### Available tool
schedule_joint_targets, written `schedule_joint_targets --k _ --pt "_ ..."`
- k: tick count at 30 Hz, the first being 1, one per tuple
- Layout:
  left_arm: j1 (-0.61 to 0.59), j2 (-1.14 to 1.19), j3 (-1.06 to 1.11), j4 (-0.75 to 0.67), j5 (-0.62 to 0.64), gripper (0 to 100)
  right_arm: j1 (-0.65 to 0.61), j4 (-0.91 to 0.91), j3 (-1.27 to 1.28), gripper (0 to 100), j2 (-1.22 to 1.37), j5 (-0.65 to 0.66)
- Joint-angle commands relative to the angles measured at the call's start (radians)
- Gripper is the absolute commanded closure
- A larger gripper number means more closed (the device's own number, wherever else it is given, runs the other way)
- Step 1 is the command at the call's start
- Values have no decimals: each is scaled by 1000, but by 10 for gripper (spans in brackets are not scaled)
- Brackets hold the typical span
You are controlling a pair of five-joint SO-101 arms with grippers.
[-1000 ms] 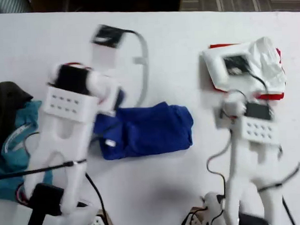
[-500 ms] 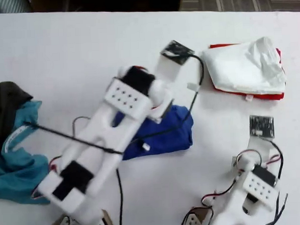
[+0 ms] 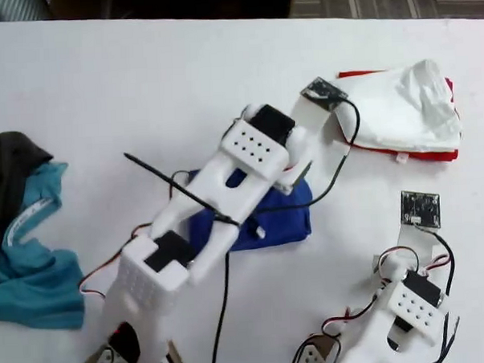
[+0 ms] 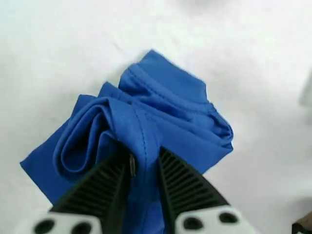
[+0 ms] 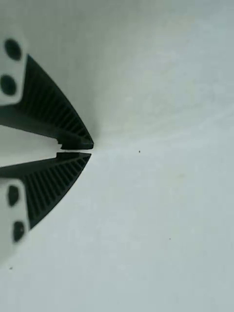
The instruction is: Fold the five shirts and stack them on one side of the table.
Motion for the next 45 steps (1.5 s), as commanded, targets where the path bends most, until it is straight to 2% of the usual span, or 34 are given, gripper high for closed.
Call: schedule_joint_targets --k 1,3,9,13,14,15,21,31,34,45 --pt "8 -9 -85 -5 3 859 7 -18 -6 979 -22 0" --pt "8 -9 -124 31 2 811 7 -18 -6 979 -22 0" --pt "-34 -11 -335 207 -51 825 -19 -21 -5 979 -22 0" --pt "-133 0 -363 203 -78 914 -19 -21 -5 979 -22 2" --pt "-150 3 -343 204 -78 972 -19 -21 -5 979 -22 2" --pt "-158 5 -303 204 -78 981 -19 -21 -5 979 -22 2" --pt "-143 5 1 173 -86 972 -18 -22 -5 979 -22 2" --pt "-31 -84 380 -89 -77 972 -18 -22 -5 979 -22 2" --pt "15 -126 427 -120 -60 972 -18 -22 -5 979 -22 2" --pt "161 -233 440 -95 -40 972 -18 -24 -5 979 -22 2"
